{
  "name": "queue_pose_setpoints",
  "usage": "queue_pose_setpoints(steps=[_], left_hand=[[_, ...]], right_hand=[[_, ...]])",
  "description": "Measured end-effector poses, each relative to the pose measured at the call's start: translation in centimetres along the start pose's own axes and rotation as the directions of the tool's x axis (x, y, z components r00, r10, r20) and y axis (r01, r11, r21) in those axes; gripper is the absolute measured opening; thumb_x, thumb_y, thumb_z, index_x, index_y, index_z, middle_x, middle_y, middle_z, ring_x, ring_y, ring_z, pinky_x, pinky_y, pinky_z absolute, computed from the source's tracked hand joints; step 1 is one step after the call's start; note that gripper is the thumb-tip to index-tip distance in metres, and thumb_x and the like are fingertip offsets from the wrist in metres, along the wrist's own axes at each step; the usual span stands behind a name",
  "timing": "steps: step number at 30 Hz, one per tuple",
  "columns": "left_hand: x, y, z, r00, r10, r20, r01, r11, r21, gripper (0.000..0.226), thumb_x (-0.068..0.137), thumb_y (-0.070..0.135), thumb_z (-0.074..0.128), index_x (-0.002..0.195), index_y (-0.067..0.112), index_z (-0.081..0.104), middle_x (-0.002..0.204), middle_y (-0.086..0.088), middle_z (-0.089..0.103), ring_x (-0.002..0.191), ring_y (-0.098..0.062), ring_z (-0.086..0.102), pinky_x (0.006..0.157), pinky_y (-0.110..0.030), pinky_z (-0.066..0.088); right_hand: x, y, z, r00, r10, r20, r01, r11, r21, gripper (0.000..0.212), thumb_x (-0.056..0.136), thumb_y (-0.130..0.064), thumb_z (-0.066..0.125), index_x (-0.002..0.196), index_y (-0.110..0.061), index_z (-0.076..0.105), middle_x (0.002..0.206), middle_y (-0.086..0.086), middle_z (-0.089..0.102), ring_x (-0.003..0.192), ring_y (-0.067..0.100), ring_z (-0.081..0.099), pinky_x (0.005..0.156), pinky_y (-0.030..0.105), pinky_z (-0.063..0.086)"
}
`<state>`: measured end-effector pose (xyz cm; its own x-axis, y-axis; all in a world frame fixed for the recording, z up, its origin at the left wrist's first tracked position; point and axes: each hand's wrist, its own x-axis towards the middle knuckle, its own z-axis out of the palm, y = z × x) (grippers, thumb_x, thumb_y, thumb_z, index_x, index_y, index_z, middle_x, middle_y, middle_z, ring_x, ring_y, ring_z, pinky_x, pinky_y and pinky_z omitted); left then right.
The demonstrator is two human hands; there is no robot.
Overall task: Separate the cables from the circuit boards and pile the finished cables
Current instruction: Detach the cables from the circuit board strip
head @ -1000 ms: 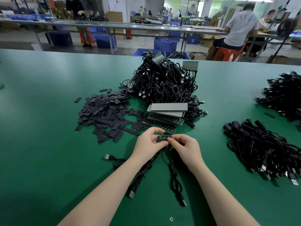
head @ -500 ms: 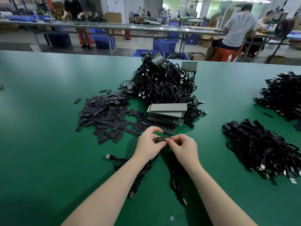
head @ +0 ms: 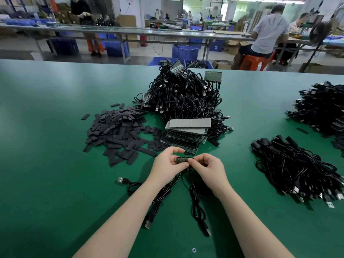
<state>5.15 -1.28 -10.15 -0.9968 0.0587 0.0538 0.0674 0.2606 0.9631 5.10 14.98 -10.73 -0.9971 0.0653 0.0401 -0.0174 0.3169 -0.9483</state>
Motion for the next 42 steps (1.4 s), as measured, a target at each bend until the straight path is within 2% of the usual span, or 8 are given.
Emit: queue_pose_setpoints(steps=[4,10,16,23,26,31,35,42], left_hand=[[-0.3,0.1,0.2,0.999,0.022,-0.027,-0.022,1.000,0.018,0.025,0.081,0.019,0.076,0.096,0.037,0.066,0.093,0.016,0.071,0.087,0.008,0.062,0.076,-0.006,0.045],[-0.2,-0.1,0.4,0.996,0.039,-0.080,-0.031,0.995,0.095,0.022,0.086,0.026,0.067,0.090,0.048,0.066,0.097,-0.002,0.071,0.086,-0.026,0.060,0.085,-0.035,0.053],[-0.1,-0.2,0.3,0.983,0.165,-0.080,-0.141,0.960,0.241,0.036,0.088,0.007,0.060,0.094,0.042,0.065,0.107,0.016,0.061,0.096,0.007,0.055,0.088,-0.019,0.047],[0.5,1.0,-0.7,0.996,0.085,-0.005,-0.067,0.817,0.572,0.028,0.087,0.023,0.059,0.107,0.036,0.071,0.105,0.019,0.070,0.101,-0.003,0.062,0.091,-0.026,0.048],[0.4,1.1,-0.6,0.996,0.008,0.091,-0.048,0.895,0.444,0.022,0.082,0.025,0.063,0.099,0.035,0.073,0.094,0.019,0.071,0.090,0.000,0.063,0.080,-0.018,0.050],[0.0,0.6,0.3,1.000,0.025,0.011,-0.027,0.985,0.169,0.026,0.078,0.018,0.075,0.080,0.042,0.067,0.079,0.022,0.071,0.078,0.012,0.064,0.068,-0.002,0.044],[-0.2,0.1,0.7,0.997,0.019,-0.081,-0.006,0.989,0.150,0.023,0.080,0.024,0.076,0.075,0.043,0.064,0.072,0.028,0.068,0.076,0.014,0.063,0.066,-0.001,0.043],[-0.2,-0.2,1.2,0.991,0.019,-0.132,0.008,0.980,0.198,0.013,0.080,0.026,0.074,0.079,0.037,0.067,0.077,0.019,0.070,0.075,0.012,0.061,0.064,-0.002,0.042]], right_hand=[[-0.6,0.4,0.0,0.998,-0.028,-0.051,0.030,0.999,0.035,0.015,0.085,-0.028,0.079,0.074,-0.021,0.071,0.069,-0.005,0.070,0.061,0.002,0.059,0.060,0.016,0.047],[-0.8,0.4,0.3,0.997,-0.044,-0.061,0.046,0.998,0.037,0.014,0.087,-0.025,0.077,0.076,-0.021,0.069,0.071,-0.005,0.071,0.063,0.002,0.061,0.062,0.015,0.048],[-0.8,0.5,0.4,0.997,-0.054,-0.059,0.055,0.998,0.025,0.008,0.088,-0.027,0.076,0.081,-0.027,0.071,0.076,-0.010,0.073,0.071,0.005,0.066,0.069,0.020,0.053],[-0.9,0.1,0.1,0.998,-0.056,-0.040,0.059,0.996,0.068,0.017,0.086,-0.023,0.078,0.076,-0.035,0.073,0.078,-0.016,0.075,0.072,-0.002,0.067,0.066,0.010,0.048],[-0.7,-0.3,0.0,0.998,-0.043,-0.038,0.047,0.992,0.121,0.016,0.084,-0.020,0.079,0.077,-0.034,0.075,0.079,-0.014,0.076,0.074,-0.001,0.068,0.067,0.010,0.049],[-0.5,-0.7,0.0,0.999,-0.029,-0.042,0.034,0.992,0.122,0.014,0.082,-0.021,0.081,0.078,-0.033,0.076,0.080,-0.014,0.076,0.079,0.003,0.070,0.073,0.014,0.051],[-0.4,-0.8,-0.1,0.999,0.011,-0.053,-0.006,0.995,0.099,0.011,0.080,-0.023,0.084,0.079,-0.031,0.076,0.079,-0.009,0.077,0.082,0.010,0.072,0.078,0.023,0.055],[-0.3,-1.0,0.3,0.996,0.016,-0.082,-0.014,1.000,0.023,0.013,0.079,-0.027,0.084,0.073,-0.031,0.074,0.072,-0.014,0.074,0.073,0.002,0.068,0.065,0.012,0.049]])
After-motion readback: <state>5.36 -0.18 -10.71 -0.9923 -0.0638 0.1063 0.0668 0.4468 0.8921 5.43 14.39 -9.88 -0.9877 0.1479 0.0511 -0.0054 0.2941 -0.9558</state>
